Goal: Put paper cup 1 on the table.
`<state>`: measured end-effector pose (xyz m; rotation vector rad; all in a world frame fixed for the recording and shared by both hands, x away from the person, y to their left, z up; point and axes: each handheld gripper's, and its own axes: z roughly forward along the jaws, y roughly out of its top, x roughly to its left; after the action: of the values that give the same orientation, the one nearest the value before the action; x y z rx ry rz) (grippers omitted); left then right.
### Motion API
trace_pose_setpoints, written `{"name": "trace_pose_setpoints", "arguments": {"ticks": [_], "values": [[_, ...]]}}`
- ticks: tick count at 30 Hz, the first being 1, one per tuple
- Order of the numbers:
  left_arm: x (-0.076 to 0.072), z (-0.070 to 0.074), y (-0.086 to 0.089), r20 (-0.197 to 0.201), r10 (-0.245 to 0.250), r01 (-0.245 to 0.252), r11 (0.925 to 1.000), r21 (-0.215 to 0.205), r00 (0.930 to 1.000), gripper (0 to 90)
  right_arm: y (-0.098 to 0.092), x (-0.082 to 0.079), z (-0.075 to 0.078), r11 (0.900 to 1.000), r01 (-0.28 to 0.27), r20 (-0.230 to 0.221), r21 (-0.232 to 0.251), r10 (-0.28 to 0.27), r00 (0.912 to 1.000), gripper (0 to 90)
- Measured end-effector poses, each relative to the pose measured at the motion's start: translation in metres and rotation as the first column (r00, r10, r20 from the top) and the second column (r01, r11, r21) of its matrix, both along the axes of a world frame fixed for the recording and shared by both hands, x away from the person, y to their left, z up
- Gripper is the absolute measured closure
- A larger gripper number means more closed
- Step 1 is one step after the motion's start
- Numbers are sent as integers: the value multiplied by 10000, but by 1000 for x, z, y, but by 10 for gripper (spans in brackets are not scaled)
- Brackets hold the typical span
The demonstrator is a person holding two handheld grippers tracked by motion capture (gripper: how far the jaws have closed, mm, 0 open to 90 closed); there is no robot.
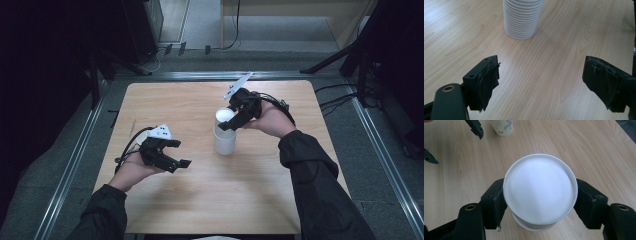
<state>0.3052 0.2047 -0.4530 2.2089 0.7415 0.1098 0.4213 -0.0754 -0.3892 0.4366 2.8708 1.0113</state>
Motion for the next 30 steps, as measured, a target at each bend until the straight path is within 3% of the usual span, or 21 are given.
{"name": "trace_pose_setpoints", "arguments": {"ticks": [16, 26, 30], "values": [[2, 0, 5, 5, 203, -203, 9997, -127, 9998, 141, -1, 1, 15, 9997, 29, -115, -246, -32, 9999, 343], [4, 4, 12, -32, 348, -349, 9988, -353, 9994, 141, 0, -3, 43, 9996, 135, -141, -245, -139, 9998, 347], [4, 4, 11, -47, 370, -371, 9987, -351, 9993, 140, -1, -6, 62, 9998, 205, -43, -33, -205, 9998, 347]]}}
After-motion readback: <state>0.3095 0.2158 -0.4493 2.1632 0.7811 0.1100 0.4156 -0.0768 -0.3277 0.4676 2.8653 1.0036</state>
